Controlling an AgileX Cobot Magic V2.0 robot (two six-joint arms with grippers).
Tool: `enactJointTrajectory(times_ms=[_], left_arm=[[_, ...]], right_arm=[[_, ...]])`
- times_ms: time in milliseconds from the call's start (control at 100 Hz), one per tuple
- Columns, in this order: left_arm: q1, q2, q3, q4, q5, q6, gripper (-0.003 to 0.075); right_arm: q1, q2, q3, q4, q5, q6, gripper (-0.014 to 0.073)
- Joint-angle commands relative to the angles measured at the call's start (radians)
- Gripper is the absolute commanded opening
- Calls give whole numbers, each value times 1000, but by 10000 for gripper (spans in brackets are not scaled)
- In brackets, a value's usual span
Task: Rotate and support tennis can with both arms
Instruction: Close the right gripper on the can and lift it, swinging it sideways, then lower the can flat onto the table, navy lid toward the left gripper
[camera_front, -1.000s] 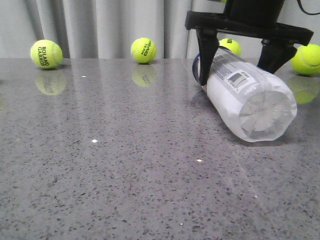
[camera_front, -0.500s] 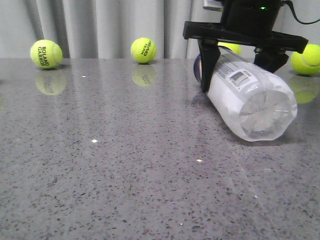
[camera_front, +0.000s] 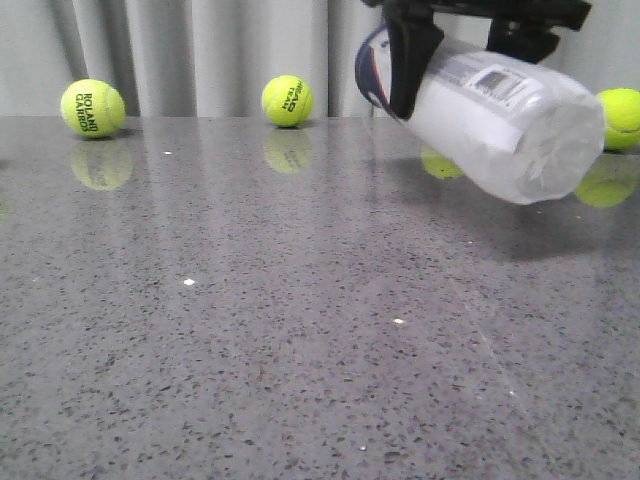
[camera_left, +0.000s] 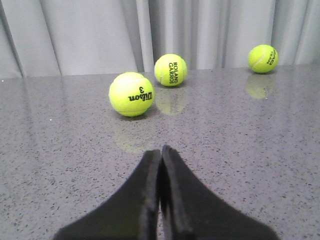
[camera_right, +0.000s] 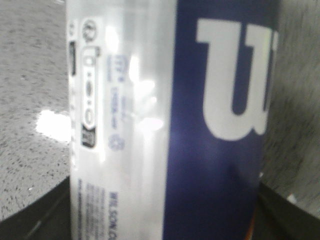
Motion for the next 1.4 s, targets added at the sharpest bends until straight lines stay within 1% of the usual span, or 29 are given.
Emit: enactJointTrajectory(times_ms=[0,120,190,280,450,560,600,690,780,1330,1390], left_arm=[[1,-34,46,-6,-75,-9,-20],[1,-34,46,-6,-75,-9,-20],[1,-34,46,-6,-75,-9,-20],[1,-34,46,-6,-75,-9,-20],[1,-34,46,-6,-75,-9,-20],[1,-34,46,-6,-75,-9,-20],[1,-34,46,-6,-75,-9,-20],[1,-34,46,-6,-75,-9,-20],[1,-34,46,-6,-75,-9,-20],[1,-34,46,-6,-75,-9,-20],[1,-34,46,-6,-75,-9,-20]], right_arm=[[1,-46,-87,-1,11,-134,248],[9,-46,-131,-1,35,-263,248],[24,-46,-142,-1,53,-374,248],[52,-45,-142,-1,73,-552,248],[136,-29,-142,-1,94,-905,248],[184,-14,-142,-1,100,-1077,248],[198,-5,-142,-1,108,-1115,248],[212,17,-142,-1,135,-1173,248],[215,34,-142,-1,137,-1203,248],[216,105,-142,1,117,-1196,248],[216,105,-142,1,105,-1175,248]])
